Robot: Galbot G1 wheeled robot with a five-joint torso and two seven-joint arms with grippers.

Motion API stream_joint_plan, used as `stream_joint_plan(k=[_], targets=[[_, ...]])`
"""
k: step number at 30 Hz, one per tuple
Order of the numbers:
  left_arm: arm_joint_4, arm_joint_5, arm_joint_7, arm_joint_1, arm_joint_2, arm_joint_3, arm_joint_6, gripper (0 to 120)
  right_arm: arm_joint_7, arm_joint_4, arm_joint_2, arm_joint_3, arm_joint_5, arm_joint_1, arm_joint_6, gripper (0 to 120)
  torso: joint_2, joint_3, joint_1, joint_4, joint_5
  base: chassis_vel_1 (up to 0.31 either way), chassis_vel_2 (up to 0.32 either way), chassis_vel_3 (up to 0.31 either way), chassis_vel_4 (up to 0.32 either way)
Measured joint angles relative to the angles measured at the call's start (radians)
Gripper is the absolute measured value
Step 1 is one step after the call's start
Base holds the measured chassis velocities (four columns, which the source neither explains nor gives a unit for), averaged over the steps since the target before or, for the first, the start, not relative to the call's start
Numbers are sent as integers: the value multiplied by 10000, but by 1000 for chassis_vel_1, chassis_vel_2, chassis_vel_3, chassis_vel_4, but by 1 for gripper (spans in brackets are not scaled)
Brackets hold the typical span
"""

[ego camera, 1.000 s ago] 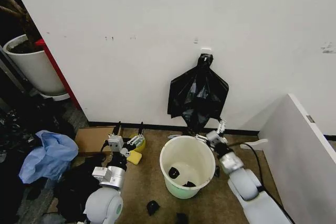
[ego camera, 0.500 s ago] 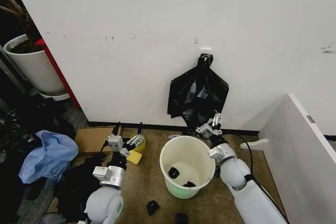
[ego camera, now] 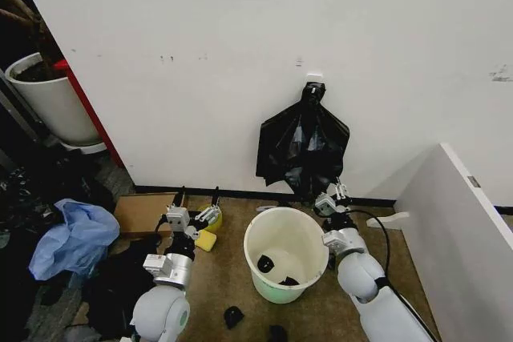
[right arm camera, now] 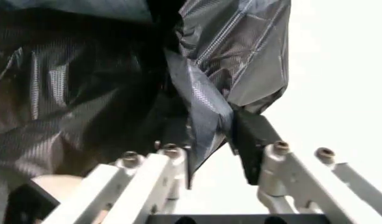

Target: Place the garbage bag over the trash bin.

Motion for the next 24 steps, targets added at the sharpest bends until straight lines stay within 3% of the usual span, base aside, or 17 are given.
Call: stream_joint_plan(k=[4, 5, 9, 11, 13, 16, 18, 19, 24], targets=[[-52, -25, 42, -88, 159, 21, 22, 100, 162, 273, 90, -208, 1853, -97, 854, 1, 0, 0, 0, 2, 0, 0, 0, 0, 0], [-52, -25, 42, -88, 159, 21, 22, 100, 162, 273, 90, -208, 1853, -97, 854, 1, 0, 0, 0, 2, 0, 0, 0, 0, 0], [31, -85, 411, -379, 692, 202, -268, 100, -247, 654, 106, -418, 4285, -255, 1967, 0, 0, 0, 0, 1, -1, 0, 0, 0, 0], [250, -336, 917, -786, 1423, 345, -730, 100, -570, 833, 71, -495, 5537, -362, 2454, 0, 0, 0, 0, 2, -4, 0, 0, 0, 0], [335, -438, 1096, -952, 1689, 384, -855, 100, -680, 897, 59, -507, 5956, -404, 2585, 0, 0, 0, 0, 0, -3, 0, 0, 0, 0], [898, -784, 1869, -1975, 2937, 682, -1098, 100, -1228, 1049, 49, -493, 7327, -540, 3101, 0, 0, 1, 0, 2, 0, 0, 0, 0, 0], [1225, -835, 2123, -2720, 3352, 1003, -1101, 100, -1465, 1090, 58, -477, 7775, -593, 3296, 0, 0, 1, 0, 3, -1, 0, 0, 0, 0], [1225, -835, 2123, -2720, 3352, 1003, -1101, 100, -1465, 1090, 58, -477, 7775, -593, 3296, 0, 0, 1, 0, 3, -1, 0, 0, 0, 0], [2389, -756, 3131, -5015, 3845, 2832, -1206, 100, -2060, 1097, 133, -479, 8335, -617, 3710, 0, 0, 1, 1, -1, 0, 0, 0, 0, 0]])
